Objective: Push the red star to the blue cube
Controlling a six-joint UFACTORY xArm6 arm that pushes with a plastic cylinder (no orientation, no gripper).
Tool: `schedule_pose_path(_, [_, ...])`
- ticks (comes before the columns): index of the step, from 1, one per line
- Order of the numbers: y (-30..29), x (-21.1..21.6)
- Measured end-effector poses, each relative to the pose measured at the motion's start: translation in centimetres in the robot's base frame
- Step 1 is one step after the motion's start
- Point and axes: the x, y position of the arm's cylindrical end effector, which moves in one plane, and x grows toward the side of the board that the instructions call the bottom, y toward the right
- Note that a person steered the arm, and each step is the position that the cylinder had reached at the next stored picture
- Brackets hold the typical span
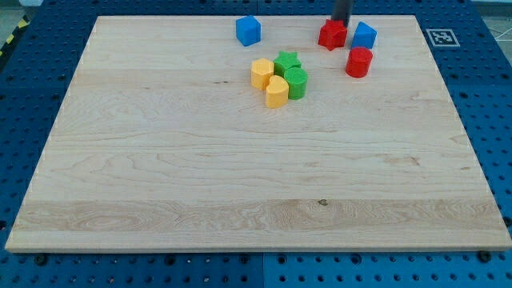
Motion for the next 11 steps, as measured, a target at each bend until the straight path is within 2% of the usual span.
schedule_pose_path(1, [2.8,0.9])
schedule_pose_path(3, [1.8,3.0])
schedule_pose_path(5, [-0.9,3.0])
schedule_pose_path(7, [-6.3,2.9])
schedule_pose_path(9, [-11.5,0.9])
schedule_pose_path(11, [-14.1,-1.6])
